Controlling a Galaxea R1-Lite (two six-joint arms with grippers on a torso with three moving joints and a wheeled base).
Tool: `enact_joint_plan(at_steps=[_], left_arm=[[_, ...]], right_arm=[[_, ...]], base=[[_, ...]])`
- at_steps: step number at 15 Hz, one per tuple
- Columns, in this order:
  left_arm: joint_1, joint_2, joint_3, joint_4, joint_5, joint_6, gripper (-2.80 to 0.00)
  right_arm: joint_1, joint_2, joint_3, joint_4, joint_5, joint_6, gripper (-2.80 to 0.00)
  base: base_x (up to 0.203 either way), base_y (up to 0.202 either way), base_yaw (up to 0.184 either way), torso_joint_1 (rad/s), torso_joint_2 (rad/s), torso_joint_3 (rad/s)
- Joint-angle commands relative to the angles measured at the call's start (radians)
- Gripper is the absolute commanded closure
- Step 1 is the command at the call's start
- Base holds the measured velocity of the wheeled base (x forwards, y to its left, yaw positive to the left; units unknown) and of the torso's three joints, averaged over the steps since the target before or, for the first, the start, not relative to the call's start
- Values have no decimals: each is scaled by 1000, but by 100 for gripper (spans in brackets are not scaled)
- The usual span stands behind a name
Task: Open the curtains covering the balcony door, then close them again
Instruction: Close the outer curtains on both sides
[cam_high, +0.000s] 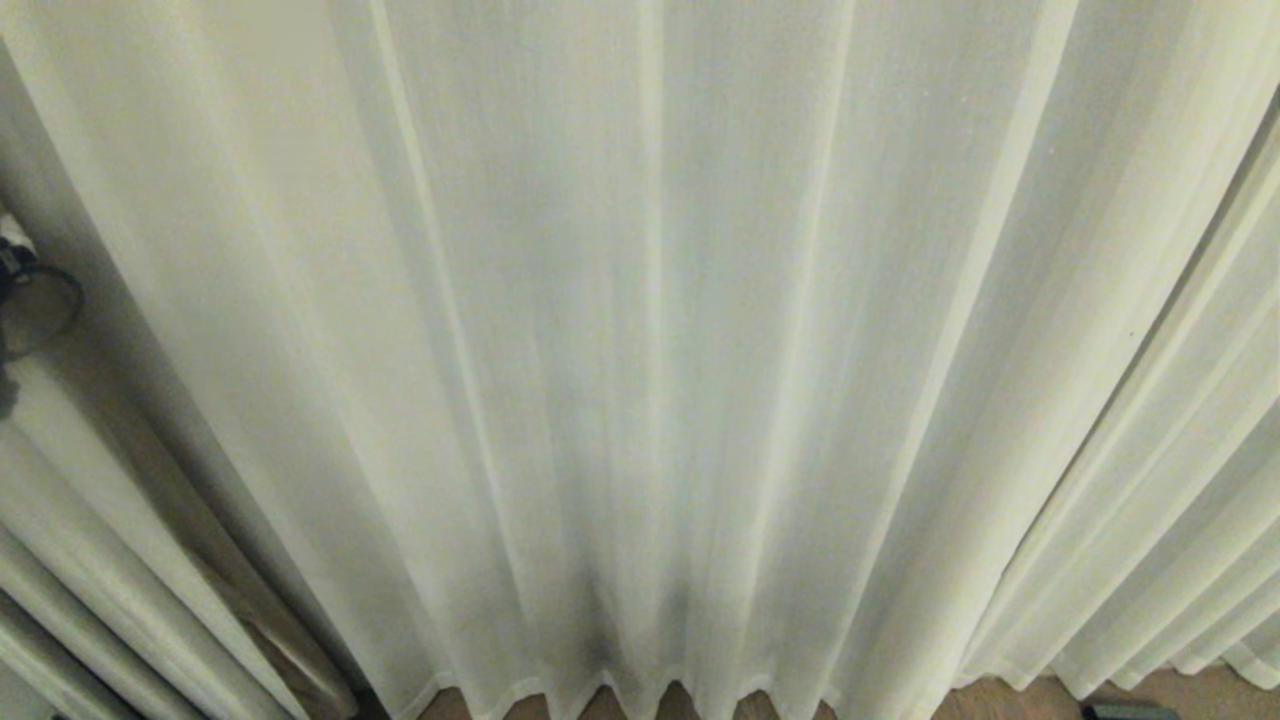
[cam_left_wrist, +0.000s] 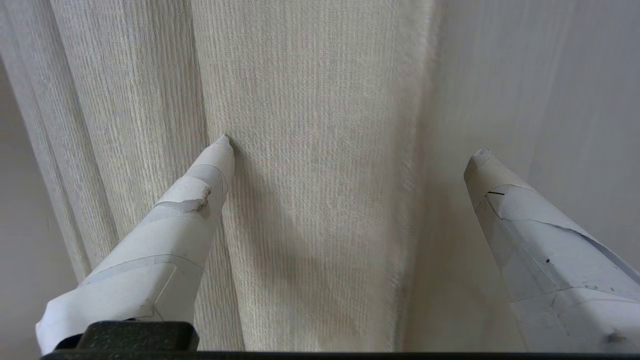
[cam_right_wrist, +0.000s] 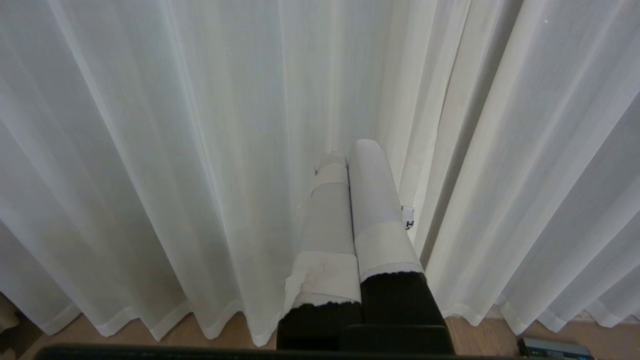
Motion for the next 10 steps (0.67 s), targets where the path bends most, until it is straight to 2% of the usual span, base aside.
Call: enact_joint_plan(at_steps=[1, 10], left_arm=[[2, -11, 0, -3, 3, -1, -280], [22, 56, -4, -5, -12, -3, -280]], right_arm=[[0, 0, 0, -1, 0, 0, 0], [0, 0, 0, -1, 0, 0, 0]], base=[[0, 0, 0, 0, 0, 0], [0, 0, 0, 0, 0, 0]])
